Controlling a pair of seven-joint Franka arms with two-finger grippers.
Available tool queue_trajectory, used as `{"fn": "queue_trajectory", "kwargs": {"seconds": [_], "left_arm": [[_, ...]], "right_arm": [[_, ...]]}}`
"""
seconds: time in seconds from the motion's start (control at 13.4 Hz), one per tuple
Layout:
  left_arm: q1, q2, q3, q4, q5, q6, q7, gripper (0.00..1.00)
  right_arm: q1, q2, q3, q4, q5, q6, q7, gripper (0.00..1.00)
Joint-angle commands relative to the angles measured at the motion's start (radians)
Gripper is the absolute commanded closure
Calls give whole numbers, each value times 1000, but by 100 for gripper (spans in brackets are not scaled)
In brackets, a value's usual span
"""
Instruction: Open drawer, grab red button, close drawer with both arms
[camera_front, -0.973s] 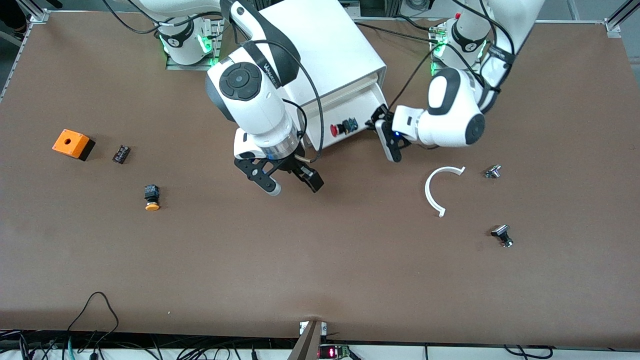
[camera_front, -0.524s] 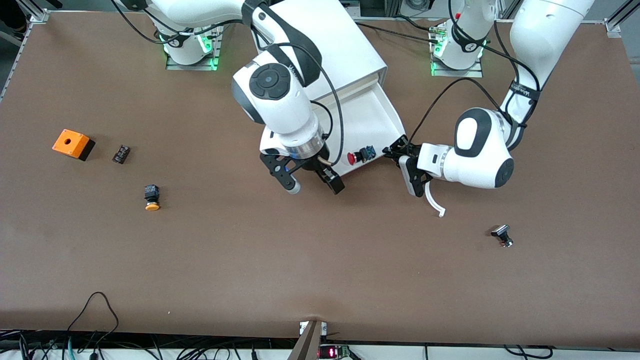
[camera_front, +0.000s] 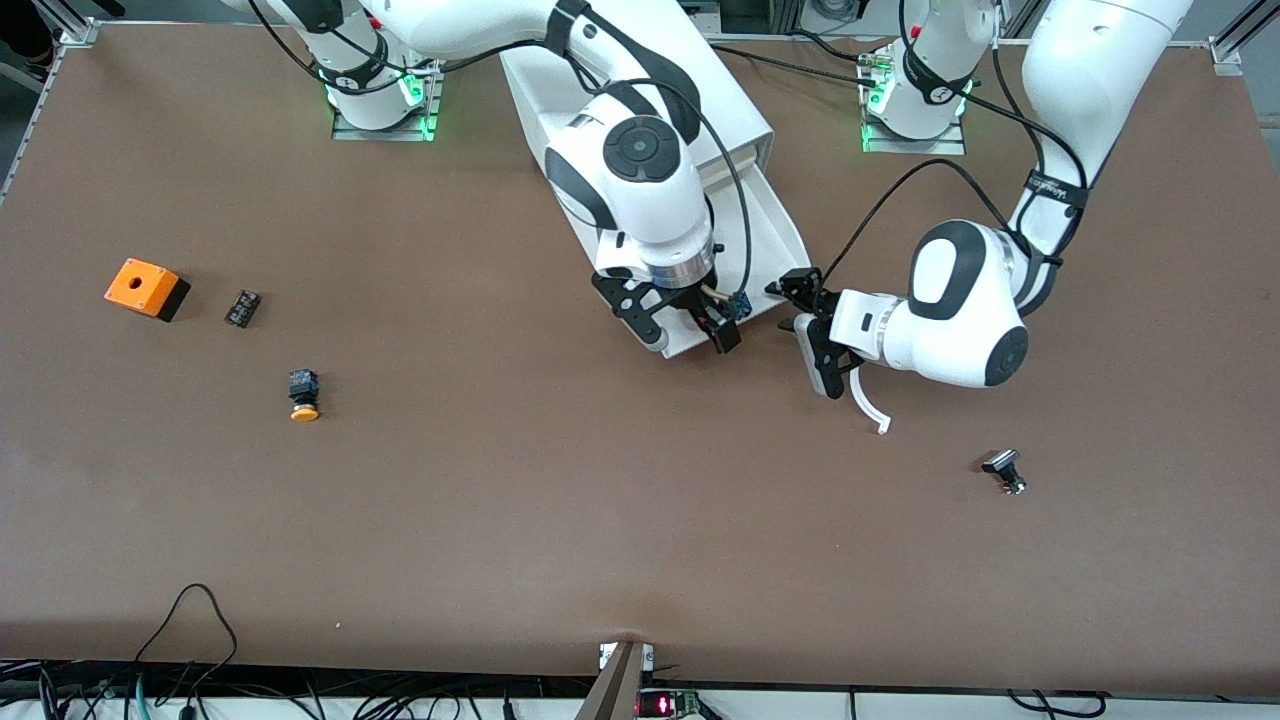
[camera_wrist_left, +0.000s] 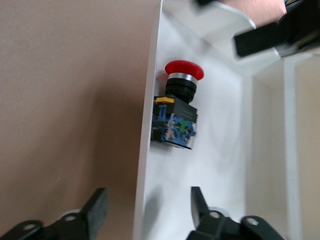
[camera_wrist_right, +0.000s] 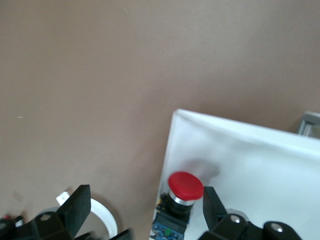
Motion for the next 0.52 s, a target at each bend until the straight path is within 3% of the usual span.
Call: {"fn": "queue_trajectory", "kwargs": {"seconds": [0.0,0.45], "left_arm": [[3,-7,6,169,134,-198,-225,0],[2,-7,23,357,335,-396,-524,0]], "right_arm": [[22,41,-8,40,-14,-19,50,1],[54,74,-8,40,-13,7,91,5]]}}
